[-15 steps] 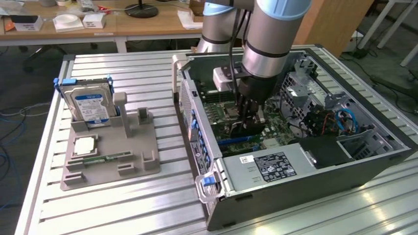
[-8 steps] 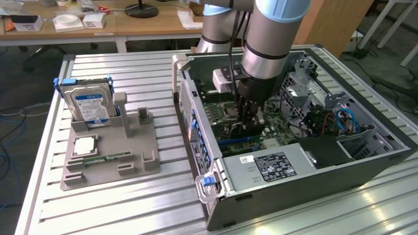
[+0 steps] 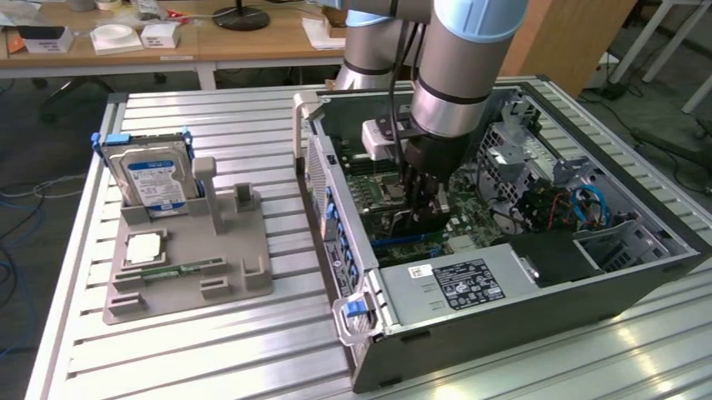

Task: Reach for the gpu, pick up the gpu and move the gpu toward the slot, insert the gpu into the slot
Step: 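Insert the gpu into the slot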

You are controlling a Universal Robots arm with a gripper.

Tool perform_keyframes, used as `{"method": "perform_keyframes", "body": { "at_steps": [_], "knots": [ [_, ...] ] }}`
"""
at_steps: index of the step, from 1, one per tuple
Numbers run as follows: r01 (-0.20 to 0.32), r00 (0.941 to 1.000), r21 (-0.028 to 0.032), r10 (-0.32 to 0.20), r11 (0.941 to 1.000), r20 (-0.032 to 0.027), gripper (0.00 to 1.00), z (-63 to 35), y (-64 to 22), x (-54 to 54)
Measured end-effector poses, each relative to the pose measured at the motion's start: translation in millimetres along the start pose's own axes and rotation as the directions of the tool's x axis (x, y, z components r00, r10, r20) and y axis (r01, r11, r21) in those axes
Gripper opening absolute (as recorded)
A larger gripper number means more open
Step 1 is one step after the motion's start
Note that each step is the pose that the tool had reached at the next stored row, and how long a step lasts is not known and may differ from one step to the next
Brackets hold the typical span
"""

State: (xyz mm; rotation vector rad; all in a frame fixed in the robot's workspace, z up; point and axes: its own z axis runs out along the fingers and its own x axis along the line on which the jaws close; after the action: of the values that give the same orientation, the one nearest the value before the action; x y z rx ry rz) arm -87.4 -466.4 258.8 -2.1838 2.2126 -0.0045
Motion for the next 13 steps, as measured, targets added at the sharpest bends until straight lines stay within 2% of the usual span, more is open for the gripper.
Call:
{"method": "perform_keyframes", "body": {
  "at_steps": [13],
  "knots": [
    [0.000,1.0000,0.0000,0.000,1.0000,0.0002,0.26,3.6,0.2,-1.0]
  ]
}}
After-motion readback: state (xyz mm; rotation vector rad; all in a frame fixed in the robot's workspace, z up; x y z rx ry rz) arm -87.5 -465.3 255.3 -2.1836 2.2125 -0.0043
